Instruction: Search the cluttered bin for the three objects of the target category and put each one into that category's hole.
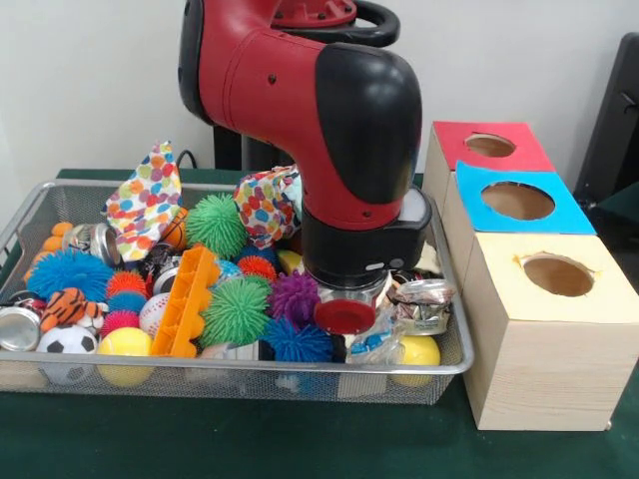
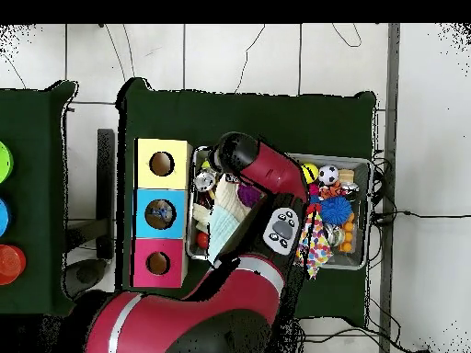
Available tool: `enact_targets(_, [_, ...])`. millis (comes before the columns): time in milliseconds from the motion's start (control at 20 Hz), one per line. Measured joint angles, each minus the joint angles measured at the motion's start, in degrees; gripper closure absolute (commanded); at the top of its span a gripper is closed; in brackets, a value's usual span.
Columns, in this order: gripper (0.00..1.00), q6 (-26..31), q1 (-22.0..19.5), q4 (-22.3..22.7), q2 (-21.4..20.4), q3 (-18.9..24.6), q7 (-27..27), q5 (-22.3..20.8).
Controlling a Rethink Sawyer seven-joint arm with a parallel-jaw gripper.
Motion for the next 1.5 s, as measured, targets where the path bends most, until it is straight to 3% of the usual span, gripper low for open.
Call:
enact_targets(400, [0.0,0.9,-0.4,-1.4,-0.5,-0.8,0.0,-4.1])
enact_targets(850, [0.0,8.4,-0.1,-4.4,-2.5,-4.1,0.0,-9.3])
enact_targets(1500, [0.0,15.1,-1.9,-7.2,-9.5,-4.3,0.0,-10.2])
